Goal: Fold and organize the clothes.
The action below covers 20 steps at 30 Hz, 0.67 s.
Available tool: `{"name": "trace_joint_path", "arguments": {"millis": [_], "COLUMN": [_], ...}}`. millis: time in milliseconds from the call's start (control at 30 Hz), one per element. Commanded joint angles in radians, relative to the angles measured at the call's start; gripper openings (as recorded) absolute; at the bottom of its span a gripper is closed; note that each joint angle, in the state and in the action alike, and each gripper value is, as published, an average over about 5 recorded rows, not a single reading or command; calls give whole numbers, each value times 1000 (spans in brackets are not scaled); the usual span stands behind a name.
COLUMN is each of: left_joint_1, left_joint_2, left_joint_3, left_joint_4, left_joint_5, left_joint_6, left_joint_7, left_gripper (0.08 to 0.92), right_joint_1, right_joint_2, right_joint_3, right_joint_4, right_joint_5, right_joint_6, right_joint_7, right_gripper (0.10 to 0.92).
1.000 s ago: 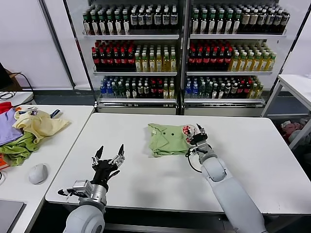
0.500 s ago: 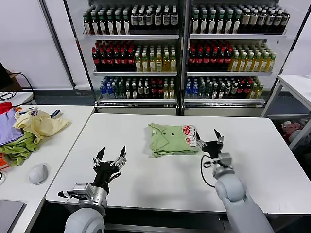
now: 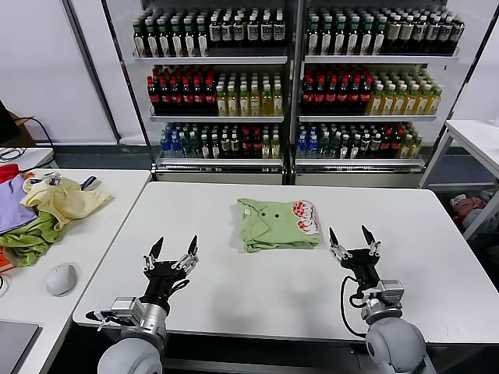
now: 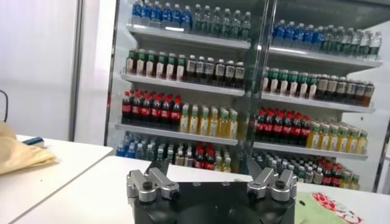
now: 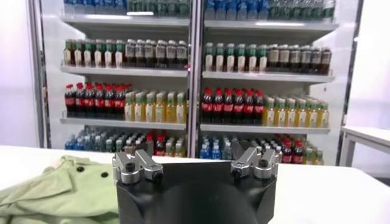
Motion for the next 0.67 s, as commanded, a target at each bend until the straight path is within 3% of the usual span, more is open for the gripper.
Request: {"name": "trace_joint_path", "arguments": {"millis": [33,667], "left_joint_1": [21,30], "left_joint_2": [0,-21], "left_joint_3": [-11,-39], "left_joint_4": [-6,-8], "left_joint_5": [6,30], "left_joint_6": [-1,17], "left_joint_7": [4,27], "left_gripper": [823,823], "right_joint_1": [-85,-70], "right_joint_2": [7,5], "right_joint_3": [39,37], "right_joint_4": [86,98], "right_joint_5": [-21,-18], "right_joint_6": [15,-4], "right_joint_7": [26,59], "right_gripper": [823,823]}}
